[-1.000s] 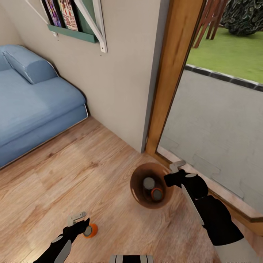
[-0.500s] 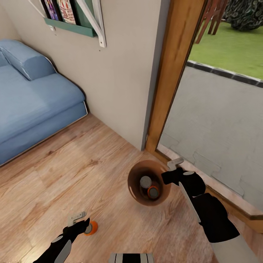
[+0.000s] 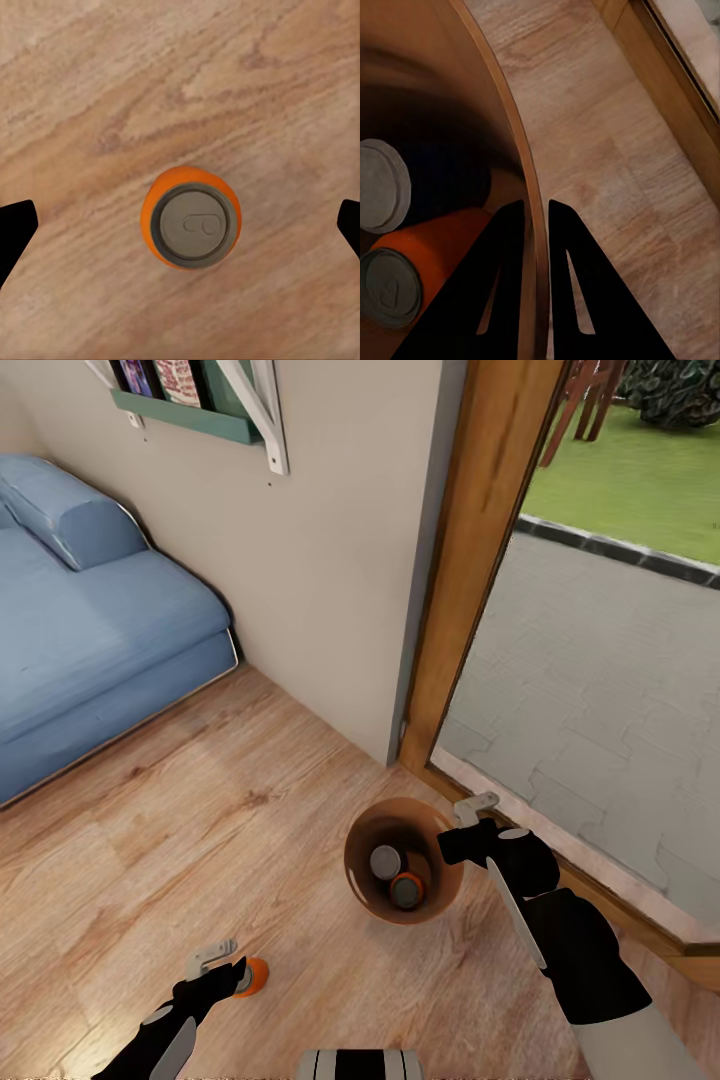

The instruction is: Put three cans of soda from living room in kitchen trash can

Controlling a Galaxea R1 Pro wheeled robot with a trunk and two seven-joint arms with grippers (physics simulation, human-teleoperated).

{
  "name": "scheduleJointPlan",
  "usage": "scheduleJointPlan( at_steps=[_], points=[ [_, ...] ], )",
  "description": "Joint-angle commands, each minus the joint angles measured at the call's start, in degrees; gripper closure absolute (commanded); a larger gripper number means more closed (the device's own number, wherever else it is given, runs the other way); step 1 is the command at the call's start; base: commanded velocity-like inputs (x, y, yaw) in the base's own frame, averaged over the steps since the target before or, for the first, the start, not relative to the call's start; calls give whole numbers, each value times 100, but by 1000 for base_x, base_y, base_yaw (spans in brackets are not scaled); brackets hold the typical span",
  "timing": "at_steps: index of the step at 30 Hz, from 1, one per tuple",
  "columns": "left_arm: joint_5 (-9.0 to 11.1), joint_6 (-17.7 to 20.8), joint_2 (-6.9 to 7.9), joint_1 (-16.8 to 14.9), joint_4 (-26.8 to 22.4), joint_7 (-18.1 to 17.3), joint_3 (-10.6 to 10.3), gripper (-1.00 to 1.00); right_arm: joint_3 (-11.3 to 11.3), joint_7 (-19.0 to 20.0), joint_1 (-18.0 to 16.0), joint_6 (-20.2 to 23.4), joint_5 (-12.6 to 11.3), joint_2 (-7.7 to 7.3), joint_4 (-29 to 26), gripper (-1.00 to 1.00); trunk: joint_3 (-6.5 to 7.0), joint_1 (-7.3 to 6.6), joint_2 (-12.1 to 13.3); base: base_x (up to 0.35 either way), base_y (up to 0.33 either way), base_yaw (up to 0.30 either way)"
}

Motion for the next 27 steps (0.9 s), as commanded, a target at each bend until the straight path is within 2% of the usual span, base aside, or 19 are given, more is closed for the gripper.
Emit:
scheduleJointPlan(
  at_steps=[1,16,20,27],
  points=[
    [0,0,0,0,0,0,0,-100,0,33,-2,1,-62,1,-2,100,-9,-1,0,0,0,0],
    [0,0,0,0,-1,0,-3,-100,0,33,-2,0,-62,1,-2,100,-148,-1,0,0,0,0],
    [0,0,0,0,-1,0,-139,-100,0,33,-2,0,-62,1,-2,100,-167,-1,0,120,-91,0],
    [0,0,0,0,-1,0,-166,-100,0,33,-2,0,-62,1,-2,100,-172,-1,0,46,-38,0]
  ],
)
